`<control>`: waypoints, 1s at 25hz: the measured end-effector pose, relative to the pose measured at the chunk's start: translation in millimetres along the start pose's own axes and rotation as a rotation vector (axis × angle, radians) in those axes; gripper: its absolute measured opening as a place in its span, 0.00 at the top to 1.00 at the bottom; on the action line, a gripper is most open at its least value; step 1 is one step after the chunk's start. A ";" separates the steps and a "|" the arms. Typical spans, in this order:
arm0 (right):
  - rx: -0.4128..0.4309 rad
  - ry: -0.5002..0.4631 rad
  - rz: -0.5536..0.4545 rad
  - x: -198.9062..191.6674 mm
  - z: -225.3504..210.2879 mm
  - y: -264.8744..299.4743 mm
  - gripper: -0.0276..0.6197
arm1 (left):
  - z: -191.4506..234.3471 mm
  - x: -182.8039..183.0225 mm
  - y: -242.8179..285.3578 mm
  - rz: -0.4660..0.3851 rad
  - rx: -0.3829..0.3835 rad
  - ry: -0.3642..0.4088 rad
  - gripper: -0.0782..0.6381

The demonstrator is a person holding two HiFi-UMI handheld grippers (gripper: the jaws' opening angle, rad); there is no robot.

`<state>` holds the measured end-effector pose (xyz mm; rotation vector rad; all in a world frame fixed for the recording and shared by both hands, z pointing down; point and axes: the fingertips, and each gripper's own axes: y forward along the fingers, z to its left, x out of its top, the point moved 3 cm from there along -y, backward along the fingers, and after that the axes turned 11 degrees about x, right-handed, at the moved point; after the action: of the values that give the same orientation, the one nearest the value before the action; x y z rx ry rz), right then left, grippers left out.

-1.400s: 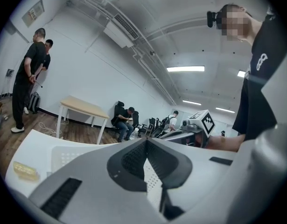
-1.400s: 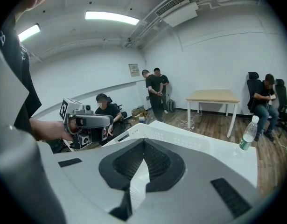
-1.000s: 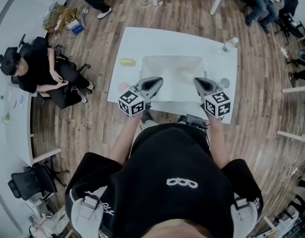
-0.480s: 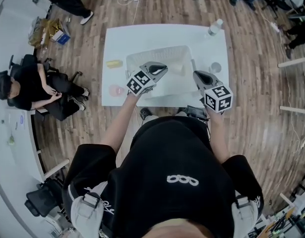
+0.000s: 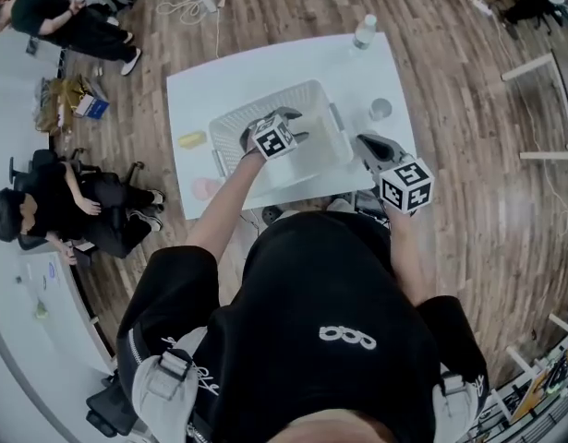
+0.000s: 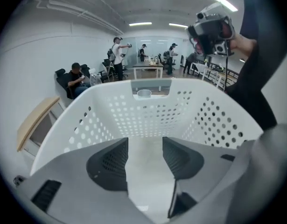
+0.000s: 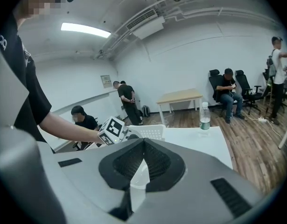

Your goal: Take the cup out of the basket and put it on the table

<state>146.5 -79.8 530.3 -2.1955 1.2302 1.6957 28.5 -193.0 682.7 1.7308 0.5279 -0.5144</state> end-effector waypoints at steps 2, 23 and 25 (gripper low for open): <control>0.007 0.022 -0.013 -5.0 4.6 2.9 0.92 | 1.1 -8.9 14.2 0.039 -0.003 0.050 0.55; -0.020 0.143 -0.017 -43.6 18.4 7.7 0.92 | -20.1 -54.9 112.4 0.272 -0.129 0.291 0.48; -0.025 0.148 -0.014 -46.6 18.6 4.8 0.92 | -22.6 -58.2 117.3 0.274 -0.132 0.288 0.48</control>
<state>126.9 -48.7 564.8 -2.3764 1.2284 1.5771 53.4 -199.2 813.1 1.7247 0.5036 -0.0337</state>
